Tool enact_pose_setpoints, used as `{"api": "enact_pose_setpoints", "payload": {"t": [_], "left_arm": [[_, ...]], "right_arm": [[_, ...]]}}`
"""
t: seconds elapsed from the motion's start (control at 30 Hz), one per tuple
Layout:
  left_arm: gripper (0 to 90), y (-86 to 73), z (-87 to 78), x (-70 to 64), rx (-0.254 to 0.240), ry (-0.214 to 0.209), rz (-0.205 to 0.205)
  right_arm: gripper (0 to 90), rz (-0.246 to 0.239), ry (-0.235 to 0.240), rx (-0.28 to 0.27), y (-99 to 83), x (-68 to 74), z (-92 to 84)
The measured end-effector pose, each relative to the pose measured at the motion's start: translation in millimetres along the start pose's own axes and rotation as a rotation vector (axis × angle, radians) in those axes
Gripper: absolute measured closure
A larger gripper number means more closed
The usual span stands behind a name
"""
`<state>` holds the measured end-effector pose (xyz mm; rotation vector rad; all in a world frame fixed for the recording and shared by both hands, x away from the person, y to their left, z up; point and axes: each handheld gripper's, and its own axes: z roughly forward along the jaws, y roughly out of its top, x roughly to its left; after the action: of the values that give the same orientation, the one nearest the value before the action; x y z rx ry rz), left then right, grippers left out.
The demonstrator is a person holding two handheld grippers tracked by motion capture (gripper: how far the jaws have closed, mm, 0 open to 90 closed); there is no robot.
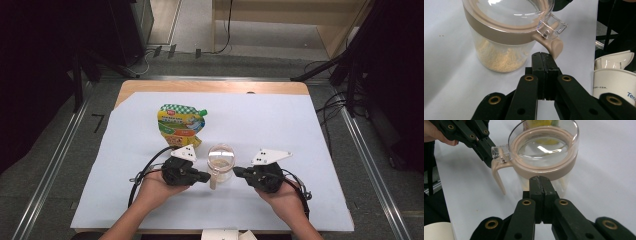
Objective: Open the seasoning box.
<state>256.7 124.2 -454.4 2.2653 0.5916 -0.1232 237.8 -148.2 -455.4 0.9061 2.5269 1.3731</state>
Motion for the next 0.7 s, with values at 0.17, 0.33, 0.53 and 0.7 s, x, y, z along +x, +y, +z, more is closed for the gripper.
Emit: {"api": "enact_pose_setpoints", "payload": {"t": [0.17, 0.33, 0.53, 0.7], "left_arm": [[90.0, 2.8, 5.8, -7.1, 0.008, -0.009, 0.025], [90.0, 4.6, 9.0, -11.4, 0.013, -0.004, 0.033], [90.0, 6.5, 12.7, -13.2, 0.013, -0.002, 0.025], [90.0, 8.9, 17.3, -15.1, 0.007, -0.007, 0.016]], "right_arm": [[90.0, 0.009, -0.012, -0.001, 0.0, -2.5, -0.6], [90.0, 0.016, -0.013, 0.001, 0.1, -4.4, -1.1], [90.0, 0.013, -0.021, -0.005, -0.2, -5.6, -1.4], [90.0, 0.025, -0.034, -0.012, -1.0, -7.6, -2.0]]}}
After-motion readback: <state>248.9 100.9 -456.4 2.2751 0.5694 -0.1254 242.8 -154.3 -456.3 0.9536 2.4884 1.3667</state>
